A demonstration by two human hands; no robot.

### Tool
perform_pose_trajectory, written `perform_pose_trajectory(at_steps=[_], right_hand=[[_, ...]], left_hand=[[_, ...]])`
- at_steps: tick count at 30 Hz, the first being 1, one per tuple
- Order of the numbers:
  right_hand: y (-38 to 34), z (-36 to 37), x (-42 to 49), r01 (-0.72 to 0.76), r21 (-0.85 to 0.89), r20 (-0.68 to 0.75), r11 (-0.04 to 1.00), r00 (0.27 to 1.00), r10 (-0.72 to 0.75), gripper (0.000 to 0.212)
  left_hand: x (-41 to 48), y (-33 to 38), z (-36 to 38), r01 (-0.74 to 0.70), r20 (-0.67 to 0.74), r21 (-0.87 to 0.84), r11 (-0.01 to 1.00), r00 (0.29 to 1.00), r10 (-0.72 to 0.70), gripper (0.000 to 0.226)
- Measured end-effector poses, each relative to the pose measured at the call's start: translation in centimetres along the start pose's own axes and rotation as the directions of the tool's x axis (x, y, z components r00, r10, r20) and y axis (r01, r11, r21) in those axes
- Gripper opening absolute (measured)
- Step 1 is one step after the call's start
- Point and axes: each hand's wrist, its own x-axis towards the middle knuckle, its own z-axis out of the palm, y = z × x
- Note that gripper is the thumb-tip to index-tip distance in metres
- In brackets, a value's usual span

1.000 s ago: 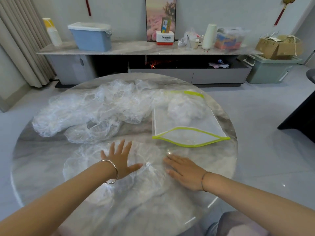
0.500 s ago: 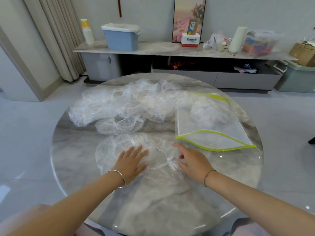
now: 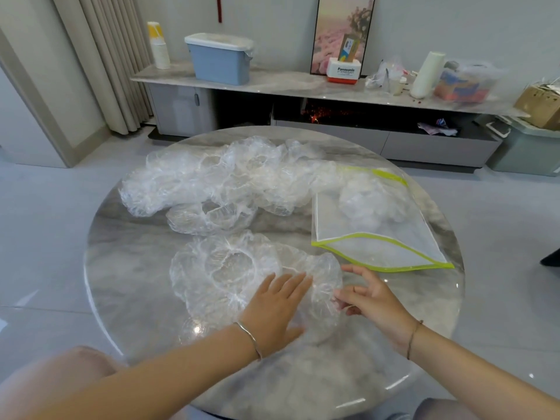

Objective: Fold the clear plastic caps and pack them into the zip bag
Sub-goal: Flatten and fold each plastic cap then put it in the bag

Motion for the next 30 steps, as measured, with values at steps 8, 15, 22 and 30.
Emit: perform_pose_trajectory(at_steps=[8, 15, 22, 30], right_hand=[[1.7, -2.8, 3.0, 0.511, -0.848, 0.371, 0.142, 0.763, -0.529, 0.083], [2.9, -2.2, 4.8, 0.633, -0.708, 0.705, -0.312, 0.618, -0.347, 0.02], [1.9, -5.5, 3.0, 0.556, -0.831, 0.538, -0.034, 0.785, -0.309, 0.01], [2.6, -3.8, 0.8, 0.399, -0.826, 0.329, 0.398, 0.915, -0.234, 0.026]], left_hand=[[-0.3, -0.7, 0.9, -0.021, 0.198, -0.028, 0.999, 0.98, 0.026, 0.079], [-1.4, -2.9, 0.5, -0.01, 0.133, -0.035, 0.999, 0.991, 0.015, 0.085], [-1.7, -4.1, -0.6, 0.056, -0.022, 0.034, 0.998, 0.998, -0.055, 0.083], [-1.8, 0.9, 0.5, -0.06, 0.03, -0.214, 0.975, 0.997, 0.068, 0.102]])
